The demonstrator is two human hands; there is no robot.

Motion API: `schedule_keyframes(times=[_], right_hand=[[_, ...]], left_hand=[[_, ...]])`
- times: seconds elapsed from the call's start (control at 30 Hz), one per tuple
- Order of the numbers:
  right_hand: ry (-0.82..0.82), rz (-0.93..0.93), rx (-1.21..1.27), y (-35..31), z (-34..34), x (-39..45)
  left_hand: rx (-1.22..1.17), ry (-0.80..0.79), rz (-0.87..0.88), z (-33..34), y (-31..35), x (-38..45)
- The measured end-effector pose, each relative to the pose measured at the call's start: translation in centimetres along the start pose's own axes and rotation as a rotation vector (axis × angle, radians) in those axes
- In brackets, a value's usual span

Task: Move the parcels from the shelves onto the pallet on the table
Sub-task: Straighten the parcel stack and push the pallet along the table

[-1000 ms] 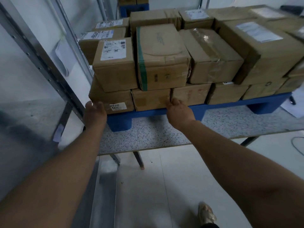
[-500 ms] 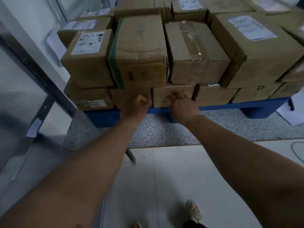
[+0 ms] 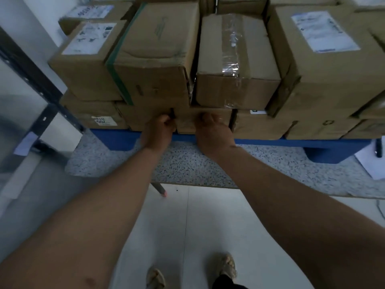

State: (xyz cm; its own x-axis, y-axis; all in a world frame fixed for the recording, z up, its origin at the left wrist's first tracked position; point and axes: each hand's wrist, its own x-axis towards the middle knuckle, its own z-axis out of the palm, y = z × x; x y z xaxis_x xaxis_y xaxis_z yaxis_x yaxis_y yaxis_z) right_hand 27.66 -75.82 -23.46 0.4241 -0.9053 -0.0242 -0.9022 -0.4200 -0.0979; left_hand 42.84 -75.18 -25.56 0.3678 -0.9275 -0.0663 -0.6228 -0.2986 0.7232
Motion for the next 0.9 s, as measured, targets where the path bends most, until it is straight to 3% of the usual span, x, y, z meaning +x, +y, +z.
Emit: schedule_keyframes(times=[0.2, 0.37, 0.53, 0.6, 0.73, 0.9], right_hand=[[-0.034, -0.030, -0.028, 1.4, 0.1, -1.8], [0.052, 0.010, 0.051, 3.5, 1.2, -5.1], [0.024, 0.067, 0.068, 7.6, 1.8, -7.6], [0.041, 0.119, -0.015, 9.7, 1.5, -7.8], [0.074, 0.148, -0.043, 13.0, 0.5, -7.1], [0.131, 0.035, 0.031, 14.8, 0.4, -6.3]], left_hand=[[0.046, 0.036, -0.004, 0.0, 0.9, -1.4], [0.074, -0.065, 0.043, 2.1, 2.5, -3.7], [0.065, -0.135, 0.093, 4.6, 4.8, -5.2], [0.075, -0.144, 0.078, 5.5, 6.0, -5.5], [0.194, -0.106, 0.110, 7.1, 8.5, -5.4], [0.287, -0.029, 0.118, 9.0, 9.8, -4.8]])
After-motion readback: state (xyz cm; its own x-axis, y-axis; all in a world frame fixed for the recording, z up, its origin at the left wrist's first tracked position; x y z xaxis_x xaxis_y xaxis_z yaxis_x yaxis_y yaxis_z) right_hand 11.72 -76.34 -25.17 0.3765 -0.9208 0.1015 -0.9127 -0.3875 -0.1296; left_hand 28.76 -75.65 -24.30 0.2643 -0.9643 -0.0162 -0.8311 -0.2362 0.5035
